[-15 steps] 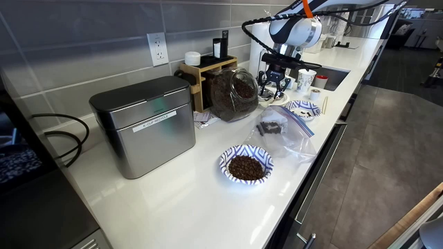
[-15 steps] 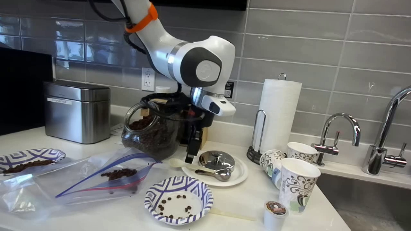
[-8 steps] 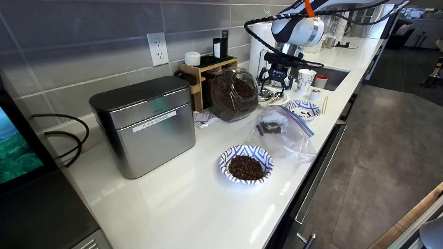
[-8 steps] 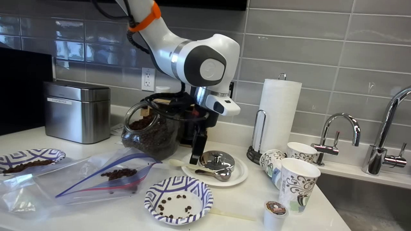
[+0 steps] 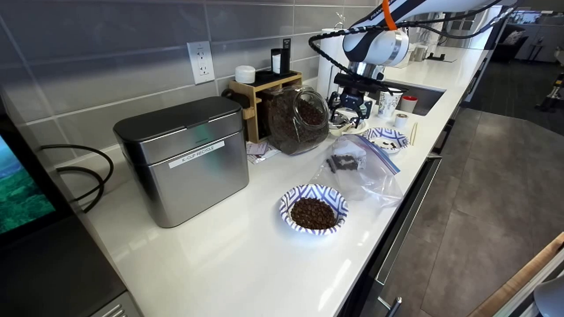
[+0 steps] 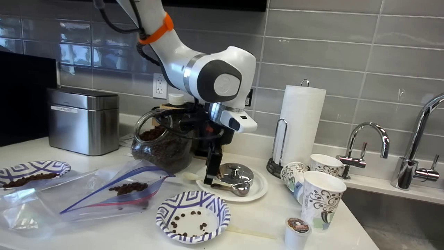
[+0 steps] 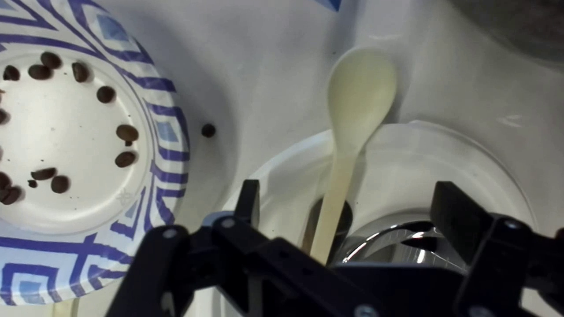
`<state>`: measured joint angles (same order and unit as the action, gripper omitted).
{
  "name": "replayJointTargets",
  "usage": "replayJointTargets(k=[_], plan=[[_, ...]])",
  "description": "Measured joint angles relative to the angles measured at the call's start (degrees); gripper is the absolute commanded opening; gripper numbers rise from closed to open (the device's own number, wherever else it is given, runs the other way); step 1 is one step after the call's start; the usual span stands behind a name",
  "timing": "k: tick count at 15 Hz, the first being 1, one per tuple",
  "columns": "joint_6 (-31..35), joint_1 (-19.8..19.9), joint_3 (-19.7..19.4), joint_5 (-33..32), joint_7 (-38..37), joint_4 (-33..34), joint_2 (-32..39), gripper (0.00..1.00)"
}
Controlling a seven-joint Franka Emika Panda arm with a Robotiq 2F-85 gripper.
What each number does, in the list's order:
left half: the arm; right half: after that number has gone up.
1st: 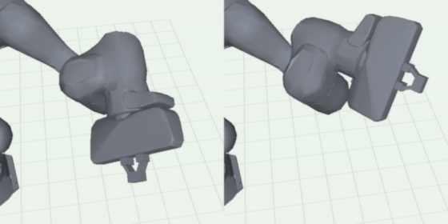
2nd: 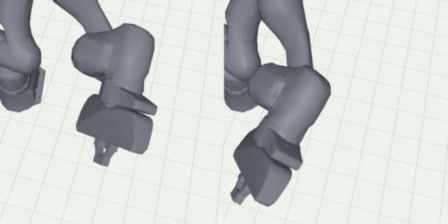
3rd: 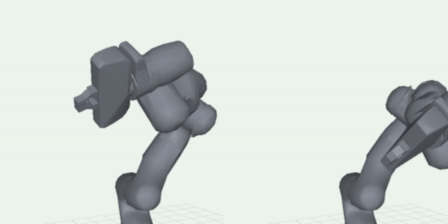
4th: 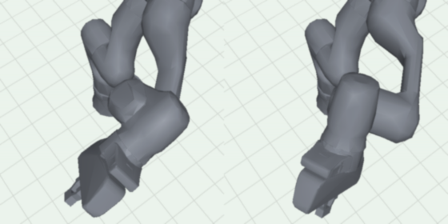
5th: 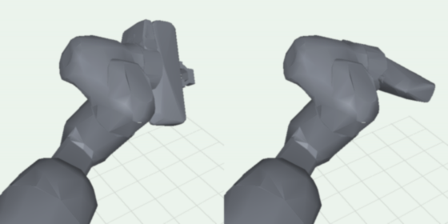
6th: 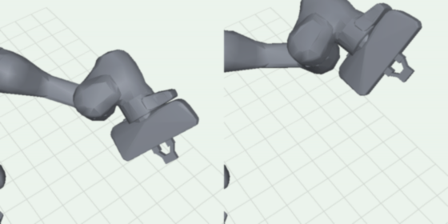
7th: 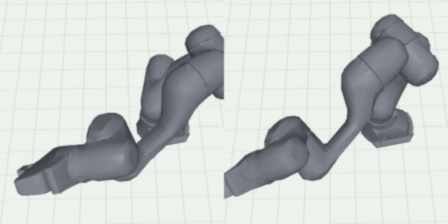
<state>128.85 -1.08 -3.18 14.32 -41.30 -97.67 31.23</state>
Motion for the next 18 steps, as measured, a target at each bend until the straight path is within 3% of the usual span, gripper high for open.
replayJointTargets(k=[2,4,6,14,16,18], plan=[[2.02,-0.23,-0.24,-0.28,-0.04,0.00,0.53,0.97],[3.34,-0.57,-0.54,-0.71,-0.10,0.02,1.02,0.73],[4.07,-0.89,-0.75,-1.19,-0.22,0.05,1.50,0.65],[4.70,-1.31,-1.38,-2.37,-0.68,0.18,2.10,0.03],[4.70,-1.31,-1.52,-2.39,-0.68,0.27,2.09,0.00],[4.70,-1.30,-1.63,-2.39,-0.68,0.31,2.04,0.03]])
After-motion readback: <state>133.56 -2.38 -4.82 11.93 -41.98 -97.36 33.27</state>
